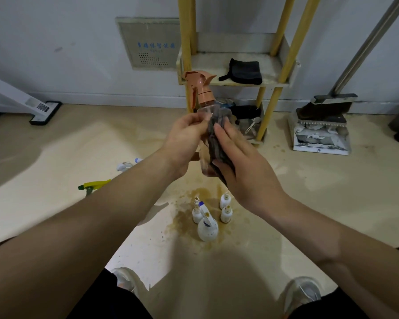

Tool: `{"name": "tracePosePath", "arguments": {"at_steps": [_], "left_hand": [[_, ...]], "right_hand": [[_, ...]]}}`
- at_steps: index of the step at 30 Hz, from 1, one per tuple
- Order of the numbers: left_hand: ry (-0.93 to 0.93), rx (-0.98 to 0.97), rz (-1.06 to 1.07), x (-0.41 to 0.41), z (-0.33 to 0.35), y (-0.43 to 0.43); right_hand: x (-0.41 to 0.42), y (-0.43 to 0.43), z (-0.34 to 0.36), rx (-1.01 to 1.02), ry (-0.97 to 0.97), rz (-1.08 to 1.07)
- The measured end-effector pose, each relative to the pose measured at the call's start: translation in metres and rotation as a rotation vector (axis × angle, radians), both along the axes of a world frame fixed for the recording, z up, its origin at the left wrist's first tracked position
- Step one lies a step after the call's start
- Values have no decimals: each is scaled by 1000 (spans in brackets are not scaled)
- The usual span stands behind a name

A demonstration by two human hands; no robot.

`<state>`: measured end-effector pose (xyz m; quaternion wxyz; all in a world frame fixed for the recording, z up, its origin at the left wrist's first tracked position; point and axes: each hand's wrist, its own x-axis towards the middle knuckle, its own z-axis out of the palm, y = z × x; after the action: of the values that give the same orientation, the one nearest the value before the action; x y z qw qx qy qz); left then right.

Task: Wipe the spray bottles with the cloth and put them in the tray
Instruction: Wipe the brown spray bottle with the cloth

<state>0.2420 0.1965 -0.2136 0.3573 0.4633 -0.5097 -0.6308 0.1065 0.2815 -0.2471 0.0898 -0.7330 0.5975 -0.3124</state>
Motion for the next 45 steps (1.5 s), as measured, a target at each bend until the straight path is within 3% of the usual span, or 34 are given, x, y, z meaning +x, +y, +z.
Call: {"name": "tracePosePath", "arguments": {"at_steps": [8,14,18,23,25,28,30,38,45], "left_hand": [[-15,25,33,2,1,2],[-27,34,43,0,1,4],[-61,62,13,-2,1,8],[-95,19,42,-3,-5,6],[-123,-73,56,0,-10,6],[-211,-504,-55,6,-16,8],[-283,-689,-156,10,-16,9],[-651,-918,-463,22,-10,4],[-797,-1149,-411,24,-6,3]], "right_hand": [[-8,8,1,209,-199,-58],[-5,4,2,282,-168,-18],[-7,-1,2,233,-102,-23],[-18,-7,1,89,-191,-5],[-22,-8,2,84,-279,-8],[-26,-9,5,93,-388,-12],[-26,-8,9,107,-482,-10],[-36,-7,23,128,-633,16],[-40,-4,31,168,-756,65]]}}
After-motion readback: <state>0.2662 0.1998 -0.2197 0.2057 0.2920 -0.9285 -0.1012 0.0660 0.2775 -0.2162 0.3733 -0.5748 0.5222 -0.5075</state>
